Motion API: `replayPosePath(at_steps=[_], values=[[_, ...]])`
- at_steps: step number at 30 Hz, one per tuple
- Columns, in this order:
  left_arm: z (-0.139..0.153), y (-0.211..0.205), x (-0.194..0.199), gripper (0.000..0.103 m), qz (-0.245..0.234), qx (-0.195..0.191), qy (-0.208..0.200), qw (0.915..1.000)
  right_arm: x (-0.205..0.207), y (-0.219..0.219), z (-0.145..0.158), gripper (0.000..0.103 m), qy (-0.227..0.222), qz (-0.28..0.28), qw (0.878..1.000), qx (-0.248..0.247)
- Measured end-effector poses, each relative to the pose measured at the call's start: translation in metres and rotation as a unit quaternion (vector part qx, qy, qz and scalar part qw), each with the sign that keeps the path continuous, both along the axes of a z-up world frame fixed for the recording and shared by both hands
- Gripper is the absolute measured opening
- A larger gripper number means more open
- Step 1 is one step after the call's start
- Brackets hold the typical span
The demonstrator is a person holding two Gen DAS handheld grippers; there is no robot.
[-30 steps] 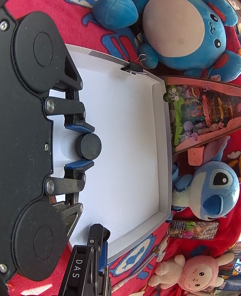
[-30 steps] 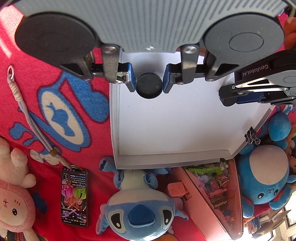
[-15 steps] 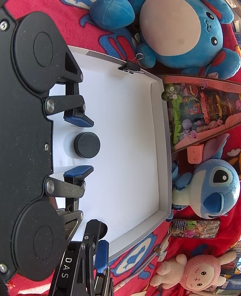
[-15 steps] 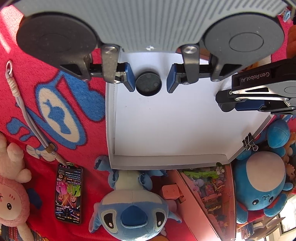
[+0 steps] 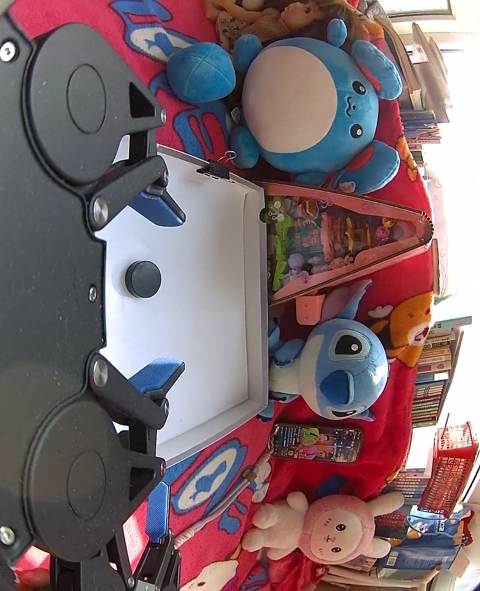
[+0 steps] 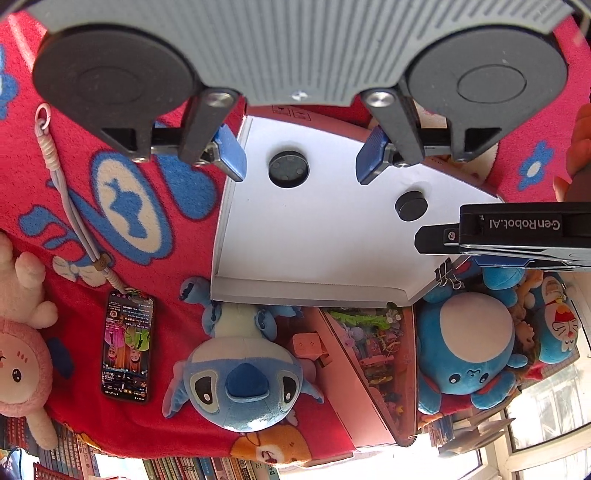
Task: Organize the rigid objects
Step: 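Withdraw the left gripper from the box back over the objects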
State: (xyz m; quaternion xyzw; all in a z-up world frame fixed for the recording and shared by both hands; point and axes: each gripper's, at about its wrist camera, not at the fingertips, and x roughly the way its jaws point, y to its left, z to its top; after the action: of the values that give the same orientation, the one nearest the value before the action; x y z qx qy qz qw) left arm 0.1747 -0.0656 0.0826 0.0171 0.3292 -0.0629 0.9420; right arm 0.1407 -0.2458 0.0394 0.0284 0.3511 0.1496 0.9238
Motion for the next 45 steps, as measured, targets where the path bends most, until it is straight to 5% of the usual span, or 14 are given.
replayPosePath(at_steps=[16, 31, 34, 39, 45], values=[[-0.006, -0.028, -0.124, 0.081, -0.033, -0.005, 0.005, 0.9994, -0.111, -0.028, 0.013, 0.088, -0.047, -0.02, 0.999, -0.006], [-0.063, 0.054, -0.18, 0.082, 0.052, -0.057, 0.049, 0.9958, -0.169, -0.014, -0.036, 0.094, -0.028, -0.079, 0.996, 0.007], [-0.056, 0.063, -0.181, 0.082, 0.074, -0.029, 0.057, 0.9952, -0.167, -0.01, -0.048, 0.094, 0.019, -0.093, 0.995, -0.01], [-0.051, 0.063, -0.195, 0.082, 0.055, 0.008, 0.05, 0.9972, -0.171, 0.002, -0.043, 0.094, 0.008, -0.065, 0.996, -0.065], [-0.071, 0.061, -0.22, 0.061, 0.027, 0.007, 0.03, 0.9992, -0.179, 0.003, -0.047, 0.09, -0.046, -0.06, 0.993, -0.085]])
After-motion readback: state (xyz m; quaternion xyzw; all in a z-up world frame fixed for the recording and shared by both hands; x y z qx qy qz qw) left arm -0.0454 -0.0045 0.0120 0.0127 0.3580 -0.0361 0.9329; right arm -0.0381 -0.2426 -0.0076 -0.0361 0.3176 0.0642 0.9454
